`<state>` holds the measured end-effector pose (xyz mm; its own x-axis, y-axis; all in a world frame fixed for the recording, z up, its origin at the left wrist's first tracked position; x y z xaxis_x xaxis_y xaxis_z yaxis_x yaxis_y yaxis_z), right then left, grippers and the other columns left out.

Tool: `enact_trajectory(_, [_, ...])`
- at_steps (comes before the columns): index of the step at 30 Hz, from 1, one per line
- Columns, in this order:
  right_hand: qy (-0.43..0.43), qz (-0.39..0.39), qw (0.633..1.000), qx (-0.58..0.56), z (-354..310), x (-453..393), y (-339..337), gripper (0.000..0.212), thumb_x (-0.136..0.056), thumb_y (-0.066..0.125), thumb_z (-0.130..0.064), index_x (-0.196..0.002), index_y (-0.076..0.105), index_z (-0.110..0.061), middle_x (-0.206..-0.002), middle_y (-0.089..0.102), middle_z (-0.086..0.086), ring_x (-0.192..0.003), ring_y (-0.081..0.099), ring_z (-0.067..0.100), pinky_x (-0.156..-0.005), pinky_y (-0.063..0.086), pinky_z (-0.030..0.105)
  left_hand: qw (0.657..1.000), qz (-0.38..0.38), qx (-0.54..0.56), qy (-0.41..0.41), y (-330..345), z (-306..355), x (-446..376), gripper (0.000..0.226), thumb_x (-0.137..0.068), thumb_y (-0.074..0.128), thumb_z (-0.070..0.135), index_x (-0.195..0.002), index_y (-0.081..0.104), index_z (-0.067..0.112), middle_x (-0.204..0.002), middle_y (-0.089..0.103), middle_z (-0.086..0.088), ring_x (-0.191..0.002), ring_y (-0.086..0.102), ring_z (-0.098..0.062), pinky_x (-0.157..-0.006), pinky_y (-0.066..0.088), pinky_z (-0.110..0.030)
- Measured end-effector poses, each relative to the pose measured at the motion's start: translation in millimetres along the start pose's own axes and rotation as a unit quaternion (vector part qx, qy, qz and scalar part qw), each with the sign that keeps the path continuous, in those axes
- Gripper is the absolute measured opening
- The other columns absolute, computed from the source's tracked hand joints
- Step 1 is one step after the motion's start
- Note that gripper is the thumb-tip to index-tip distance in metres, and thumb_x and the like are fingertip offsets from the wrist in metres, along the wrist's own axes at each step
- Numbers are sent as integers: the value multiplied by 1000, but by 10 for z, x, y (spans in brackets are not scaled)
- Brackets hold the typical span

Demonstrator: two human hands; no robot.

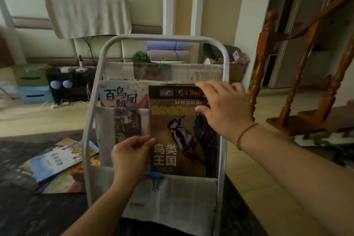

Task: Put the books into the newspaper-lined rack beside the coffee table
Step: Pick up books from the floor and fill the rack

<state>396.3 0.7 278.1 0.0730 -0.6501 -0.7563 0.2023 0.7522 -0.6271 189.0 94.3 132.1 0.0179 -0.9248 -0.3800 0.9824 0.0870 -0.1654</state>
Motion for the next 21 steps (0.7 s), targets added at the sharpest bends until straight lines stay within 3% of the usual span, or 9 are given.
enact_trajectory(4, [-14,-26,1000,9,-23,175,150,59,-80,71,-46,-129,55,-17,-118,64,0,-101,61,25,-84,40,43,1000,-25,-16,0,17,-78,128,21,-79,77,12,-74,67,29,-70,67,14,-68,63,14,-59,51,-8])
enact_trajectory(8, [-29,-41,998,40,-31,322,228,65,-82,65,-50,-135,52,-15,-130,59,1,-113,56,26,-86,40,44,999,-44,-32,-5,49,-109,191,24,-80,77,11,-72,65,30,-59,64,18,-64,63,15,-56,45,-1])
enact_trajectory(13, [-9,-56,997,42,-81,366,283,66,-87,60,-48,-142,44,-15,-138,54,3,-123,50,28,-89,40,44,996,-69,-37,-32,26,-121,193,17,-84,74,16,-77,67,29,-69,68,13,-68,63,15,-56,48,-3])
enact_trajectory(15, [2,-55,998,32,-128,363,272,65,-88,59,-45,-143,43,-15,-139,53,5,-126,48,30,-92,41,47,994,-92,-48,-37,-13,-124,203,17,-87,72,19,-80,66,34,-76,68,16,-72,63,15,-63,53,-8])
enact_trajectory(18, [21,-32,999,16,-148,394,249,62,-92,53,-43,-145,40,-13,-144,48,9,-134,41,30,-96,40,50,983,-69,-128,109,-271,-42,196,23,-88,71,22,-90,65,44,-92,62,29,-92,60,12,-85,51,-14])
enact_trajectory(21, [37,12,997,-66,-244,515,183,74,-87,49,-48,-149,31,-11,-156,30,9,-146,22,30,-107,31,60,951,39,-131,276,-921,-2,222,12,-89,66,18,-98,74,17,-105,65,10,-103,60,-3,-91,47,-17])
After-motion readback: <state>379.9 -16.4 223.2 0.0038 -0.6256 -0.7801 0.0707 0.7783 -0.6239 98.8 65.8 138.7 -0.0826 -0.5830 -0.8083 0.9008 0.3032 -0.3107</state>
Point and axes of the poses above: each hand's wrist, its own x-axis away from the middle knuckle, its own y-axis out of the palm, z = x × y, the point moved 9 cm from there along -x, towards the middle knuckle
